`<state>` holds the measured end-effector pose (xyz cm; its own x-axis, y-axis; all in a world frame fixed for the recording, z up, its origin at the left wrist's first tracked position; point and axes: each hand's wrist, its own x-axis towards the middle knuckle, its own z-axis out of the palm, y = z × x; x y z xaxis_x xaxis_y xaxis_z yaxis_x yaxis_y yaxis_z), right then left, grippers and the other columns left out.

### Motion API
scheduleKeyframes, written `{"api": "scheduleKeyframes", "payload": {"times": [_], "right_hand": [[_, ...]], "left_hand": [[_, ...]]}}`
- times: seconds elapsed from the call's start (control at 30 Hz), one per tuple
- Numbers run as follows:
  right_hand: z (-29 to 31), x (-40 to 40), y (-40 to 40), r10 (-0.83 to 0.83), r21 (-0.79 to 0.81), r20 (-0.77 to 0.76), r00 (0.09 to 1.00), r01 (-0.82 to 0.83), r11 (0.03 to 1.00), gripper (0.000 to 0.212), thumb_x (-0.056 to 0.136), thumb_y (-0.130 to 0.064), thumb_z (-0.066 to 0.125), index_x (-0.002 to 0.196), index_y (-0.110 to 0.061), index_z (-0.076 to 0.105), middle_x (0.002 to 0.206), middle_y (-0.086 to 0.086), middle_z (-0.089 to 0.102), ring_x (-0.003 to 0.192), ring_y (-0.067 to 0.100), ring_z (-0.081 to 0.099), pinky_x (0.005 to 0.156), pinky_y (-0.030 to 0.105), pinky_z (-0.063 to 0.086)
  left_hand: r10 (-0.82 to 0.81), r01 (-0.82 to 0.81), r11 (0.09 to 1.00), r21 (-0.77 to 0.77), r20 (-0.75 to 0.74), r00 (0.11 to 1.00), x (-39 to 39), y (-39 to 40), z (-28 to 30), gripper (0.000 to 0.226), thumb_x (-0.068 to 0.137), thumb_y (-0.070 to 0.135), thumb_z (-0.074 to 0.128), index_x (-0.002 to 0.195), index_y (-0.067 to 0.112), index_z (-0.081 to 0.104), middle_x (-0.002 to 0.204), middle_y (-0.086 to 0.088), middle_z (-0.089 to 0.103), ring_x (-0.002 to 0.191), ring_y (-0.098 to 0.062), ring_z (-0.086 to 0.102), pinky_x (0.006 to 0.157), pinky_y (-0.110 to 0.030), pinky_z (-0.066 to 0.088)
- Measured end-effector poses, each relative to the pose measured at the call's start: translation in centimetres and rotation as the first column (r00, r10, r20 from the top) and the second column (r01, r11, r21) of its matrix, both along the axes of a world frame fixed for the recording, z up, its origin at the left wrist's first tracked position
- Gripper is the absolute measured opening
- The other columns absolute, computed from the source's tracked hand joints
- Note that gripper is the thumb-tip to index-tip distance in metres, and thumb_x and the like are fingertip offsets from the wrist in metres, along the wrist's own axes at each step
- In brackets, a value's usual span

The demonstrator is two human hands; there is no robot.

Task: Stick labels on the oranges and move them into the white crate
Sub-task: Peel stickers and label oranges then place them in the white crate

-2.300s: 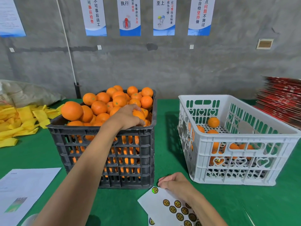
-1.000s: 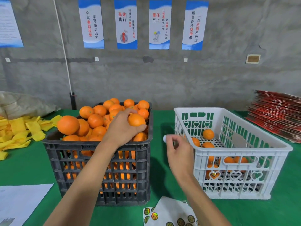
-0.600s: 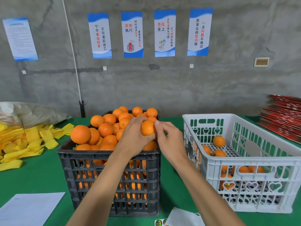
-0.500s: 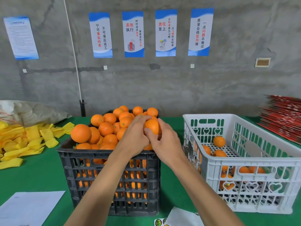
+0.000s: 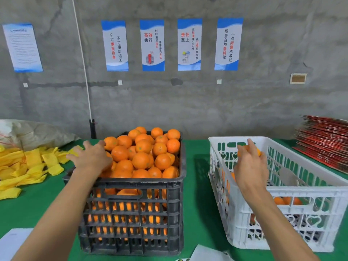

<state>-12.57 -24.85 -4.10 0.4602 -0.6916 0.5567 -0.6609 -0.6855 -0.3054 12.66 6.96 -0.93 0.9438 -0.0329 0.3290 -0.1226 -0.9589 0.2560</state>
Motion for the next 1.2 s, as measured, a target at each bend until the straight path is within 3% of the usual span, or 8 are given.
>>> {"api": "scheduleKeyframes", "payload": {"times": [0.1, 0.27, 0.47, 0.63, 0.77, 0.87, 1.0, 1.2], "right_hand": [[-1.1, 0.5, 0.7, 0.065, -0.026, 0.008, 0.998, -0.065, 0.998, 0.052, 0.089, 0.008, 0.058, 0.139, -0.007, 0.058, 0.167, 0.010, 0.025, 0.144, 0.038, 0.036, 0.101, 0.048, 0.049], [-2.5, 2.1, 3.4, 0.179, -0.079, 0.003, 0.984, -0.178, 0.981, 0.043, 0.092, -0.001, 0.062, 0.134, -0.009, 0.064, 0.161, 0.009, 0.038, 0.143, 0.031, 0.041, 0.101, 0.041, 0.050], [-6.2, 2.3, 6.9, 0.486, -0.216, -0.070, 0.871, -0.489, 0.845, 0.030, 0.082, 0.001, 0.070, 0.111, -0.005, 0.075, 0.127, 0.010, 0.068, 0.115, 0.029, 0.063, 0.096, 0.042, 0.056], [-13.2, -0.5, 8.2, 0.634, -0.059, -0.147, 0.760, -0.646, 0.761, 0.022, 0.094, -0.011, 0.061, 0.113, -0.013, 0.070, 0.103, -0.001, 0.061, 0.097, 0.018, 0.057, 0.086, 0.031, 0.053], [-18.3, -2.9, 8.6, 0.804, 0.358, -0.117, 0.583, -0.730, 0.582, 0.028, 0.101, -0.037, 0.051, 0.120, -0.026, 0.069, 0.098, -0.017, 0.049, 0.095, -0.001, 0.047, 0.089, 0.025, 0.046], [-20.1, -3.5, 8.5, 0.847, 0.533, -0.050, 0.530, -0.703, 0.471, 0.044, 0.089, -0.065, 0.062, 0.118, -0.033, 0.072, 0.106, -0.020, 0.051, 0.109, -0.002, 0.048, 0.095, 0.016, 0.039], [-21.1, -3.9, 7.7, 0.857, 0.542, 0.036, 0.514, -0.730, 0.416, 0.053, 0.074, -0.078, 0.072, 0.113, -0.043, 0.075, 0.113, -0.022, 0.054, 0.111, 0.004, 0.048, 0.090, 0.017, 0.044], [-21.8, -3.7, 7.8, 0.846, 0.544, 0.121, 0.520, -0.747, 0.382, 0.037, 0.084, -0.066, 0.070, 0.109, -0.041, 0.078, 0.112, -0.021, 0.055, 0.095, 0.009, 0.048, 0.076, 0.015, 0.040]], "left_hand": [[-0.056, 0.056, 0.998, 0.010, 0.013, 0.998, 0.5, 0.3, -0.4, 0.042, 0.092, 0.016, 0.058, 0.133, 0.019, 0.061, 0.136, -0.019, 0.044, 0.126, -0.048, 0.041, 0.105, -0.050, 0.042], [-0.258, 0.273, 0.958, -0.087, 0.151, 0.954, -1.5, -1.2, -0.7, 0.026, 0.086, 0.013, 0.068, 0.112, 0.016, 0.073, 0.122, -0.020, 0.057, 0.114, -0.046, 0.053, 0.101, -0.049, 0.044], [-0.566, 0.582, 0.748, -0.318, 0.153, 0.810, -6.3, -6.9, -0.8, 0.017, 0.082, 0.023, 0.082, 0.097, 0.024, 0.073, 0.108, -0.003, 0.069, 0.099, -0.024, 0.065, 0.073, -0.029, 0.044], [-0.638, 0.574, 0.721, -0.389, -0.050, 0.768, -7.7, -9.9, -1.6, 0.014, 0.082, 0.024, 0.083, 0.091, 0.022, 0.073, 0.103, 0.006, 0.058, 0.098, -0.012, 0.053, 0.078, -0.026, 0.040], [-0.622, 0.518, 0.744, -0.422, -0.154, 0.768, -7.2, -9.5, -1.5, 0.014, 0.081, 0.025, 0.084, 0.085, 0.024, 0.071, 0.095, 0.007, 0.060, 0.087, -0.012, 0.054, 0.066, -0.024, 0.039], [-0.621, 0.515, 0.743, -0.427, -0.154, 0.768, -7.1, -9.6, -1.7, 0.013, 0.081, 0.024, 0.083, 0.086, 0.021, 0.072, 0.084, 0.010, 0.059, 0.074, -0.002, 0.051, 0.058, -0.021, 0.038], [-0.607, 0.501, 0.747, -0.437, -0.139, 0.782, -6.7, -9.6, -2.0, 0.016, 0.084, 0.022, 0.081, 0.096, 0.015, 0.073, 0.083, 0.008, 0.059, 0.076, -0.003, 0.052, 0.061, -0.022, 0.043], [-0.594, 0.502, 0.748, -0.435, -0.101, 0.798, -6.9, -9.4, -2.1, 0.011, 0.086, 0.024, 0.078, 0.094, 0.023, 0.070, 0.089, 0.006, 0.061, 0.092, -0.019, 0.059, 0.063, -0.027, 0.043]]}}
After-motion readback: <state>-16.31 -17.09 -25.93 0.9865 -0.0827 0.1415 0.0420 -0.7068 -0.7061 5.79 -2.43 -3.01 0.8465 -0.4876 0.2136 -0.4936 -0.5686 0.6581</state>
